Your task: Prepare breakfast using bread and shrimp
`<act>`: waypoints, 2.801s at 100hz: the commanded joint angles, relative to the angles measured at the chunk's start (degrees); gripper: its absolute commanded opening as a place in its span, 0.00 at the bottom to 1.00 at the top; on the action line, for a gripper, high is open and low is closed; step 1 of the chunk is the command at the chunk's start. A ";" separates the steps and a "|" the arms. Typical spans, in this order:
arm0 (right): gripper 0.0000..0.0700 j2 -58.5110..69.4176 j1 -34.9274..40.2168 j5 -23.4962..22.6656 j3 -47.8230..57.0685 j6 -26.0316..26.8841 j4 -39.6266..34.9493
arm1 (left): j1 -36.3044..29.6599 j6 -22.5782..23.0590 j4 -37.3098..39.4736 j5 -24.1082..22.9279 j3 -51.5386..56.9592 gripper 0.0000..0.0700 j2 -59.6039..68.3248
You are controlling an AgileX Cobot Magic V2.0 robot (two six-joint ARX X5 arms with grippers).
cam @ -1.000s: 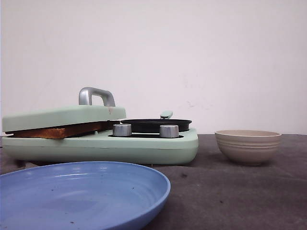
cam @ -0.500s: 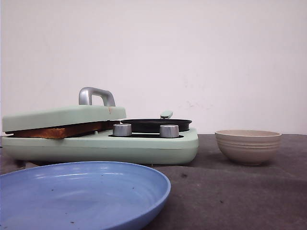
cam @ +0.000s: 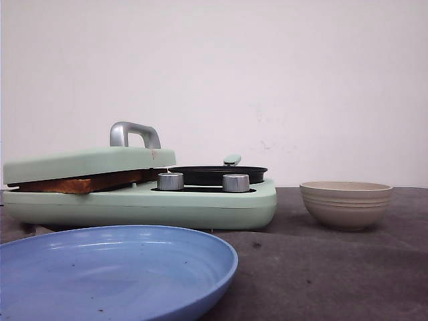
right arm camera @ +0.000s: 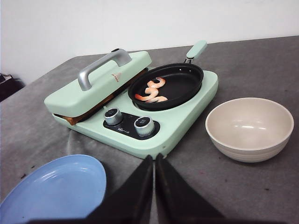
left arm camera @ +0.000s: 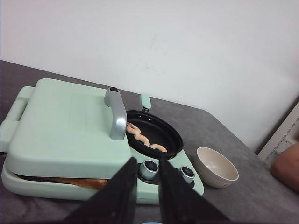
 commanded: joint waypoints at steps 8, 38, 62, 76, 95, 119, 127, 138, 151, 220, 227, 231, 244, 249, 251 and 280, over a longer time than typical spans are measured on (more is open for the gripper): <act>0.00 -0.07 0.42 -0.02 -0.07 0.98 0.57 | 0.00 -0.24 0.59 0.28 0.46 0.00 -0.04; 0.00 -0.07 0.42 -0.02 -0.07 0.98 0.57 | 0.00 -0.24 0.57 0.28 0.46 0.00 -0.04; 0.00 -0.07 0.42 -0.02 -0.07 0.98 0.57 | 0.92 0.20 -2.51 -8.55 -0.48 0.00 -0.50; 0.00 -0.07 0.42 0.00 -0.07 0.98 0.57 | 3.43 13.90 3.98 -17.27 -5.11 0.00 -0.50; 0.00 -0.07 0.42 -0.02 -0.07 0.98 0.57 | 7.63 23.32 13.53 -17.86 -15.08 0.00 -0.50; 0.00 -0.09 0.42 0.00 -0.04 0.98 0.57 | 8.85 19.87 10.99 -16.24 -21.68 0.00 -0.50; 0.00 -0.09 0.42 -0.02 -0.04 0.98 0.63 | 8.85 20.04 11.08 -16.33 -21.68 0.00 -0.50; 0.00 -0.09 0.42 -0.02 -0.04 0.98 0.72 | 8.85 19.39 11.04 -18.29 -21.70 0.00 -0.52; 0.00 -0.09 0.39 0.00 -0.04 0.98 0.74 | 8.85 19.43 11.21 -17.94 -21.66 0.00 -0.48; 0.00 -0.09 0.39 0.13 -0.04 0.96 0.48 | 8.85 19.43 11.19 -17.99 -21.66 0.00 -0.42; 0.00 -0.09 0.15 0.42 -0.07 0.35 0.57 | 8.85 19.43 11.19 -18.01 -21.66 0.00 -0.42; 0.00 -0.09 -0.37 0.83 -0.09 0.20 0.76 | 8.85 19.43 11.19 -17.99 -21.66 0.00 -0.42; 0.00 -0.07 -3.30 4.74 -2.29 -9.20 5.88 | 8.85 19.45 11.19 -18.01 -21.66 0.00 -0.42; 0.00 -0.07 -4.98 7.89 -4.15 -14.58 9.81 | 8.85 19.45 11.19 -18.01 -21.66 0.00 -0.42; 0.00 -0.07 -5.73 8.85 -5.09 -16.52 11.74 | 8.85 19.43 11.19 -18.01 -21.66 0.00 -0.42; 0.00 -0.04 -17.81 10.43 -16.74 -24.52 21.64 | 8.85 19.43 11.19 -18.01 -21.66 0.00 -0.42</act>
